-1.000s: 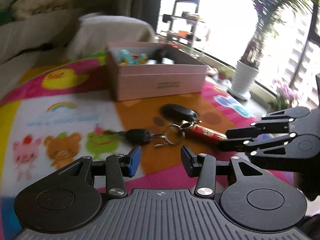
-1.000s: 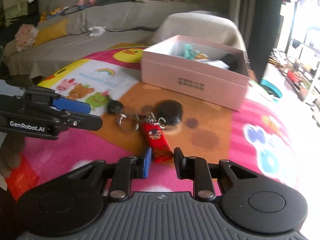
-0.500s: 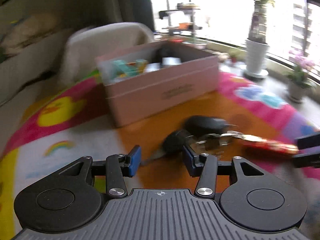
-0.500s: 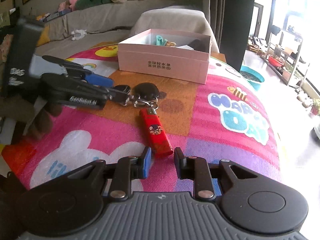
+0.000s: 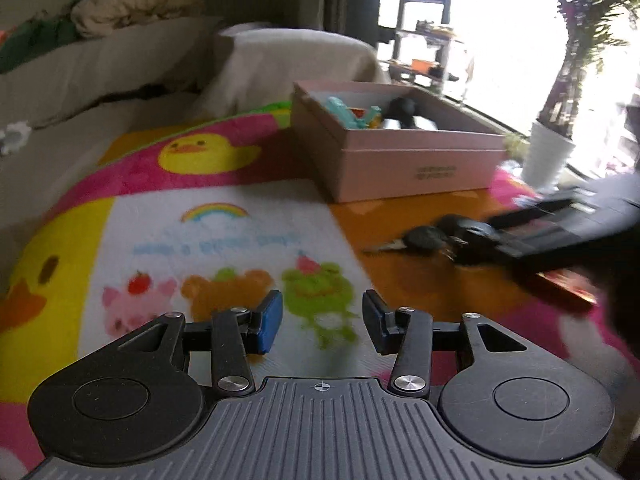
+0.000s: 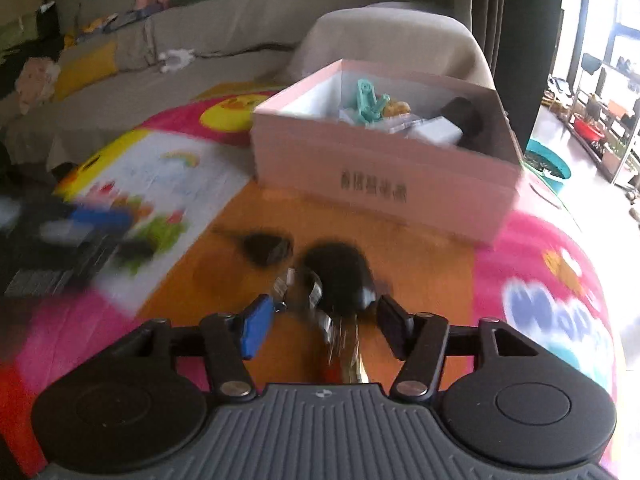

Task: Organize rigid objects
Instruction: 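Grasp the black key fob bunch with the right gripper while the left gripper grasps the red lighter, then carry the keys with the right gripper over the pink box while the left gripper carries the lighter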

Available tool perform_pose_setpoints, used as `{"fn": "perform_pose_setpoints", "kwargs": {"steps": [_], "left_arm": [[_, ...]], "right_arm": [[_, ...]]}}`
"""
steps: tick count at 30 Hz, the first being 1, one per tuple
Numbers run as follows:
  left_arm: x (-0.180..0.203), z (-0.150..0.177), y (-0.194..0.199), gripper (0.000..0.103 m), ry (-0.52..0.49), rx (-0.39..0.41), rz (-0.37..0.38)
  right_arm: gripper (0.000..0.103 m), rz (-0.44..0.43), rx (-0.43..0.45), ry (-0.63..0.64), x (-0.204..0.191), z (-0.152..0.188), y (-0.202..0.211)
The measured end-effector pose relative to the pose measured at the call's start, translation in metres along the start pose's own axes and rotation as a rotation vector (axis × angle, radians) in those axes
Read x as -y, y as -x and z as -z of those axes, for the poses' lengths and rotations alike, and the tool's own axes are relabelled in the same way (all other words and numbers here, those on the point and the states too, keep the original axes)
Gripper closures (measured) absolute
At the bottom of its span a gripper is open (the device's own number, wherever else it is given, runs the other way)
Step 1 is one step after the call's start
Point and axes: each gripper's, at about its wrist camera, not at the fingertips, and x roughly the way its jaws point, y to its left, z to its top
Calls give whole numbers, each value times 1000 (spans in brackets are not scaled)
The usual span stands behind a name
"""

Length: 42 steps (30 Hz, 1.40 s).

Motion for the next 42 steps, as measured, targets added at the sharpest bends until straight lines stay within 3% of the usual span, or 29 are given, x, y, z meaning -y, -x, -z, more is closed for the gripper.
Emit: {"fn": "perform_pose_setpoints", "kwargs": {"steps": [3,9,13,16,19,24,27,31,35,37,42], "left_arm": [[17,3,8,54,-49,-2,93],[75,3,8,54,-145,-24,330],[114,1,6,54,-228,-20,410],[121,3,0,54,-231,-54,375],[109,7,-4,54,-171,-90,320],[89,2,-1,55,-19,-101,288],[92,-4,-9,55,-1,-100,260],[113,-4,-22,54,-56,-120,212],[138,2,-24,54,-225,-66,135],[138,7,-17,67,-275,-55,155],[124,15,-1,71,-327,-51,118]], "right_arm": [[59,-10,-13,34,-4,-14,-13],[60,45,8,56,13,1,1],[60,118,16,-36,48,25,26],[60,170,21,-53,53,48,46],[60,176,37,-76,44,72,67],[60,60,73,-98,8,90,81],[61,27,85,-100,3,89,80],[61,131,101,-102,11,94,86],[60,145,101,-99,19,105,93],[58,144,112,-102,18,109,93],[55,151,126,-106,13,107,87]]}}
